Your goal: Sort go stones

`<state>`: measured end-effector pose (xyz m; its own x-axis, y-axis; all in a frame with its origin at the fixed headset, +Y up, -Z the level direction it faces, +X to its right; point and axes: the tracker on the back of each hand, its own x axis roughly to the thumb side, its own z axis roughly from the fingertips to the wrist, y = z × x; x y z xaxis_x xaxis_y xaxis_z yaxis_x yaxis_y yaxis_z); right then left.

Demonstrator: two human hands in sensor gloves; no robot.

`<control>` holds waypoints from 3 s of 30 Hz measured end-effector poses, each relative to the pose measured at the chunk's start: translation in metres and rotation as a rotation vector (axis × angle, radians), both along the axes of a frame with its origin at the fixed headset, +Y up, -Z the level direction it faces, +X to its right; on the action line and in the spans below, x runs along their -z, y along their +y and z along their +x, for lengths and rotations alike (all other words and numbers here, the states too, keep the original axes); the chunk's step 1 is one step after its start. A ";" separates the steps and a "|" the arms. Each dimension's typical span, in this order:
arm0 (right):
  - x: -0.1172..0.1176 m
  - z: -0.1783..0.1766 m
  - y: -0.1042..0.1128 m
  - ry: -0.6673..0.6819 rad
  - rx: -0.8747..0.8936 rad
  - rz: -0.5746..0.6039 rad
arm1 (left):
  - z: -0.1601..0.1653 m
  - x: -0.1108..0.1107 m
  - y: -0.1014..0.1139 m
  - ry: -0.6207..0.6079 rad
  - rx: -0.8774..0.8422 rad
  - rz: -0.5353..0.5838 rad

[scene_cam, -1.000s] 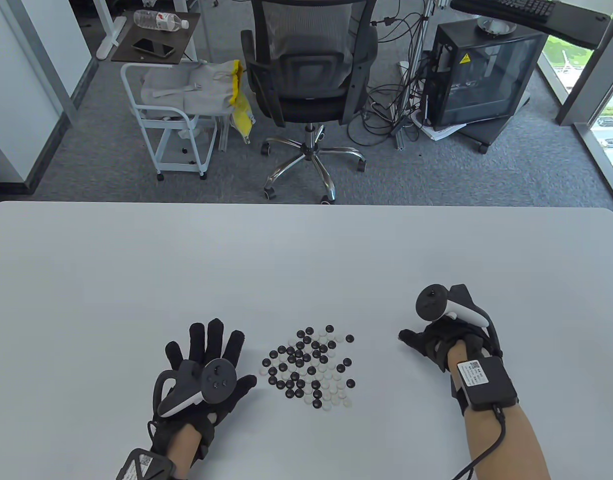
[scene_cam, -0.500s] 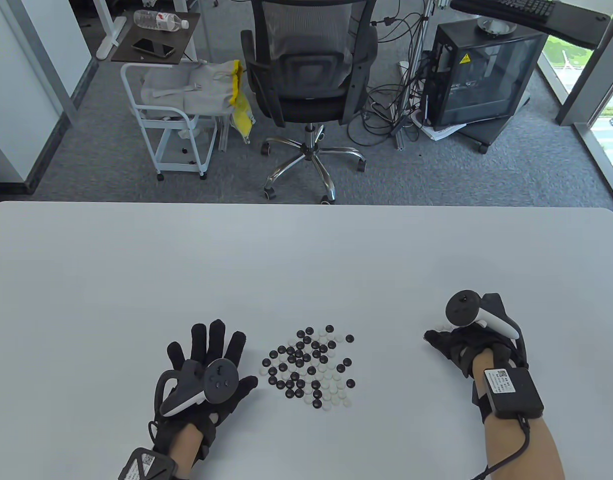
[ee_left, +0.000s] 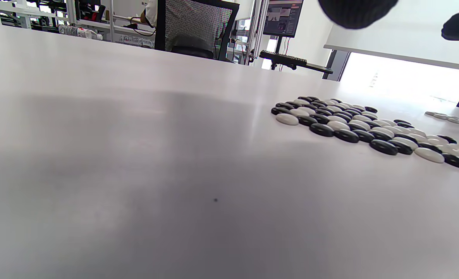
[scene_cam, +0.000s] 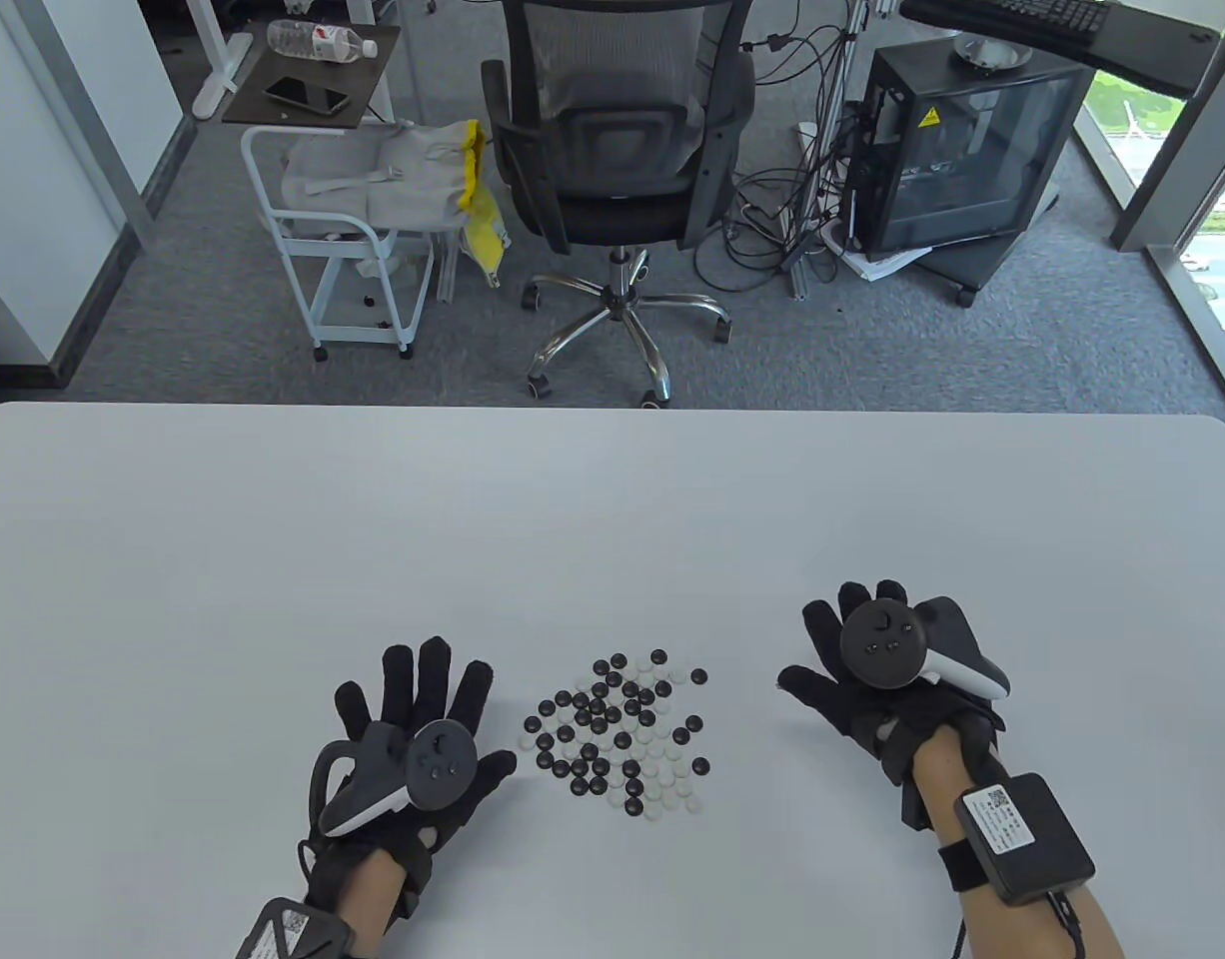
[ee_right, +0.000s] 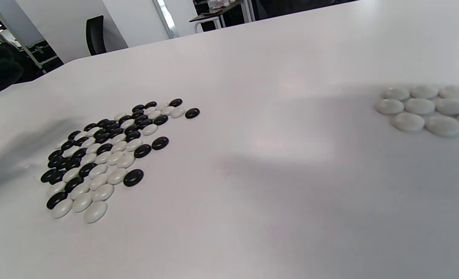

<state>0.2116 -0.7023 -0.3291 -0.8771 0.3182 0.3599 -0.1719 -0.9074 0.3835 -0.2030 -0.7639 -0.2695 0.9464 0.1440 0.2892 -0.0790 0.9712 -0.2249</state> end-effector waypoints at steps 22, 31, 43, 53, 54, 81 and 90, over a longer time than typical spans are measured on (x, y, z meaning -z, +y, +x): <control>-0.047 0.023 -0.043 0.048 0.025 0.303 | 0.003 -0.011 0.010 -0.010 -0.033 0.063; -0.049 0.019 -0.057 0.048 0.007 0.269 | -0.004 -0.005 0.002 0.022 -0.036 0.024; -0.050 0.020 -0.051 0.037 0.040 0.288 | -0.015 0.022 0.045 0.076 -0.094 0.061; -0.051 0.026 -0.052 0.017 0.043 0.227 | 0.029 0.130 0.085 0.145 -0.046 -0.504; -0.050 0.026 -0.053 0.014 0.045 0.218 | 0.036 0.136 0.082 0.139 -0.046 -0.525; -0.055 0.025 -0.049 0.010 0.051 0.192 | 0.114 0.179 -0.007 0.106 0.125 -0.653; -0.053 0.024 -0.051 0.012 0.038 0.164 | -0.054 0.153 0.001 0.492 0.110 -0.695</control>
<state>0.2358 -0.7533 -0.2759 -0.8609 0.2874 0.4199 -0.2040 -0.9510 0.2325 -0.2574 -0.7631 -0.4228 0.9601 0.0364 -0.2774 -0.2369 0.6334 -0.7366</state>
